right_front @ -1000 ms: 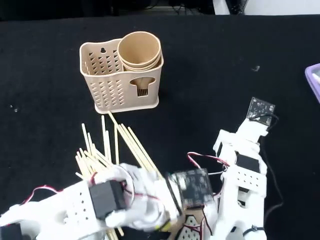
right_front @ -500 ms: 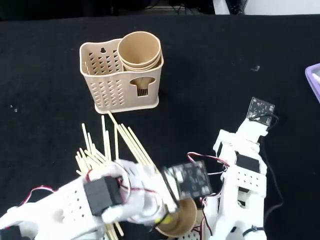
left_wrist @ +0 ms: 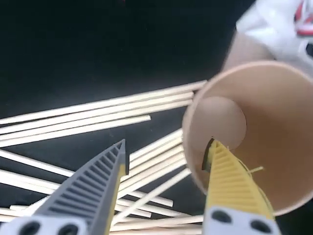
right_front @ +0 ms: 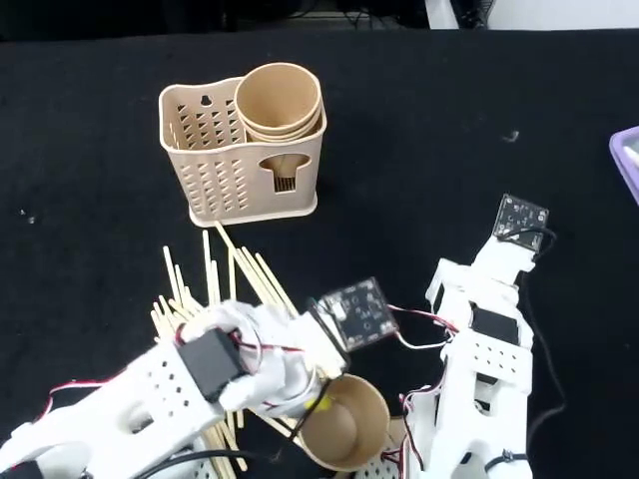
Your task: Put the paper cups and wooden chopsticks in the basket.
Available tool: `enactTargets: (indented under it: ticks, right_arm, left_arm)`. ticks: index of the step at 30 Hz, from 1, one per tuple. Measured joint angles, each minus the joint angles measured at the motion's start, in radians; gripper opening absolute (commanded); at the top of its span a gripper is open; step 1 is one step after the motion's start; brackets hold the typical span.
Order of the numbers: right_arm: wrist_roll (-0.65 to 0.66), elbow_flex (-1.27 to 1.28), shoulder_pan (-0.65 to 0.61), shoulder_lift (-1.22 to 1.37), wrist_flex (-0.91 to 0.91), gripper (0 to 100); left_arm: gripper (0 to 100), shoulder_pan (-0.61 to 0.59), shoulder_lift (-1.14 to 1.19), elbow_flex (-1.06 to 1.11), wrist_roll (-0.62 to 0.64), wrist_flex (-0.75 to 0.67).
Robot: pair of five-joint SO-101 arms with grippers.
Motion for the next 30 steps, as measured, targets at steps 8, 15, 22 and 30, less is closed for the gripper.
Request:
enactTargets:
  ticks: [8, 15, 22, 30]
  right_arm:
    - [0.000, 0.000, 0.000, 0.000, 0.000, 18.4]
    - [0.000, 0.000, 0.000, 0.000, 0.000, 18.4]
    - [0.000, 0.000, 0.000, 0.000, 0.000, 18.4]
    - [0.000, 0.000, 0.000, 0.000, 0.000, 18.4]
  left_arm:
    - [3, 0.000, -0.002, 0.038, -0.002, -0.006]
    - [3, 0.003, -0.002, -0.046, -0.078, 0.058]
    - [3, -0.150, -0.002, -0.327, -0.083, 0.204]
    - [3, -0.598, -0.002, -0.750, 0.215, 0.063]
